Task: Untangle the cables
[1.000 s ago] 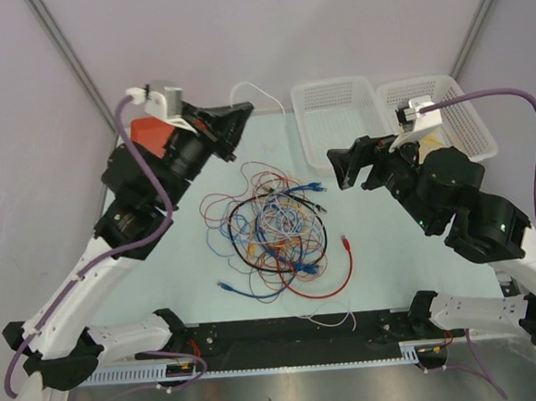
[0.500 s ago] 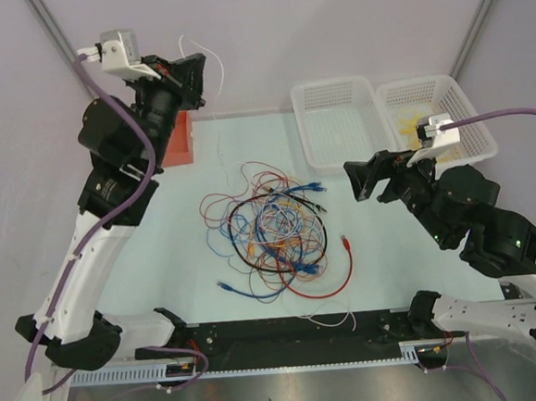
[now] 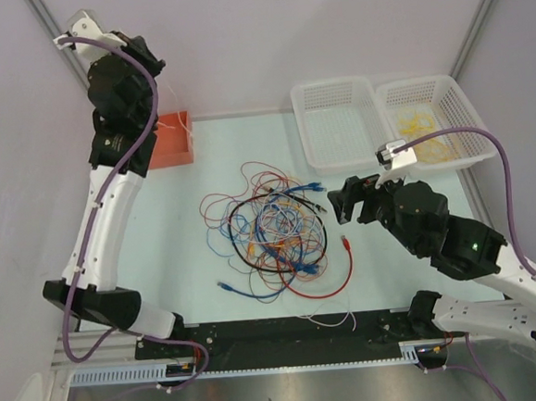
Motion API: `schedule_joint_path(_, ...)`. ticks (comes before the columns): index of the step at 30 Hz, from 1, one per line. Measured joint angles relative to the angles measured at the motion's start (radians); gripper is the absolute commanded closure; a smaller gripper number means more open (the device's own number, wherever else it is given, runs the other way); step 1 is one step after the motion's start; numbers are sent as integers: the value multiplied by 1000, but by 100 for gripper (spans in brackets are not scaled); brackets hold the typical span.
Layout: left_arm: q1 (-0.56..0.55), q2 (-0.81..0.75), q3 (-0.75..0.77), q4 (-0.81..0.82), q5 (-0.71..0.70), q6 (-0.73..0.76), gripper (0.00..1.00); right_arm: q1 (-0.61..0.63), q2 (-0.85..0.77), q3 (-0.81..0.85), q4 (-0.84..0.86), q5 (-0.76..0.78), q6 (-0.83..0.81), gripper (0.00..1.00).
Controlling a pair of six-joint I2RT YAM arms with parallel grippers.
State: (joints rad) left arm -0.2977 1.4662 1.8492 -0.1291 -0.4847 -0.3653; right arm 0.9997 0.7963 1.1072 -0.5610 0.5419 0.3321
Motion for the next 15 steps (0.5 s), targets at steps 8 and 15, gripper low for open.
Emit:
schedule_joint_path(8, 14, 235, 170, 199, -170, 92, 100, -44, -14, -113, 119, -46, 34, 12)
schedule_joint_path(15, 18, 490, 364, 407, -321, 312, 100, -100, -18, -226, 134, -159, 103, 12)
